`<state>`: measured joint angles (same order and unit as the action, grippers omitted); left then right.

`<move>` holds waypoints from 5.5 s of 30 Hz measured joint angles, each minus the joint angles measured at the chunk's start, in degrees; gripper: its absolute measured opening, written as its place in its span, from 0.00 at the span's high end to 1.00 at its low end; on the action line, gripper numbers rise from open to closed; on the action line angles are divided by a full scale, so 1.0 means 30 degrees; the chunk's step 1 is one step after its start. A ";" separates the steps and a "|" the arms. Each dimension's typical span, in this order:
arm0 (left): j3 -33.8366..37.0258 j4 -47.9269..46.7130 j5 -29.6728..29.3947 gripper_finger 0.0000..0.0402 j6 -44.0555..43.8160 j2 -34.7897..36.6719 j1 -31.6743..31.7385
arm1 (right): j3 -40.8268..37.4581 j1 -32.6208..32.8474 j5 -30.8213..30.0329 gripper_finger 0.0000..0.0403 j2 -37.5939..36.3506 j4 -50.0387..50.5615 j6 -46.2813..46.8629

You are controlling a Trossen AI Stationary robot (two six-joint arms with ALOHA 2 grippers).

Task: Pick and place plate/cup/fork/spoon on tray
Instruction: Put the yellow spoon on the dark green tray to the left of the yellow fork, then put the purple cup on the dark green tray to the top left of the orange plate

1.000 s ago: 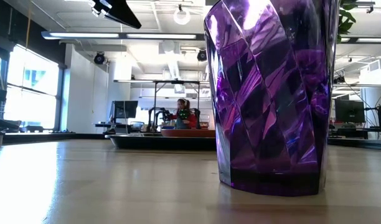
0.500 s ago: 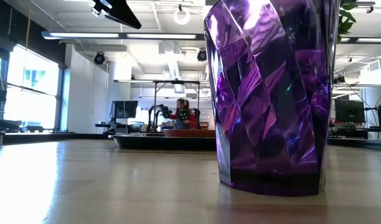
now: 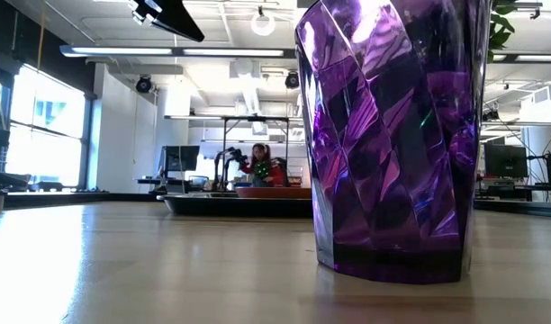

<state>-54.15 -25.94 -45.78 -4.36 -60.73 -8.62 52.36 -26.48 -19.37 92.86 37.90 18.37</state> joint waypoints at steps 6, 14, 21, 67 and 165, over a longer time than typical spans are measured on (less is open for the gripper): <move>0.0000 -0.0404 0.0000 0.95 -0.0208 0.0000 0.0032 | -0.0008 0.1578 -0.0447 1.00 -0.0863 0.2107 0.1299; 0.0599 0.0395 0.0025 0.95 -0.0281 -0.0146 0.0378 | 0.0044 0.7045 0.1890 1.00 -0.3252 0.8016 0.5631; 0.0750 0.1270 0.0087 0.95 -0.0900 -0.0563 0.0758 | 0.0044 1.1856 0.6325 1.00 -0.5063 1.0715 0.7854; 0.0750 0.2337 0.0750 0.74 -0.0036 -0.1049 0.1552 | -0.7074 1.5197 1.3572 0.73 -0.5093 0.0079 0.9727; 0.0750 0.1044 0.1217 0.74 -0.0495 -0.1042 0.1872 | 0.3519 0.2630 0.1145 0.73 0.0636 0.1235 -0.0916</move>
<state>-51.90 -22.81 -42.13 -5.85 -63.86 -3.01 62.92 -18.59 -15.93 94.77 41.61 15.62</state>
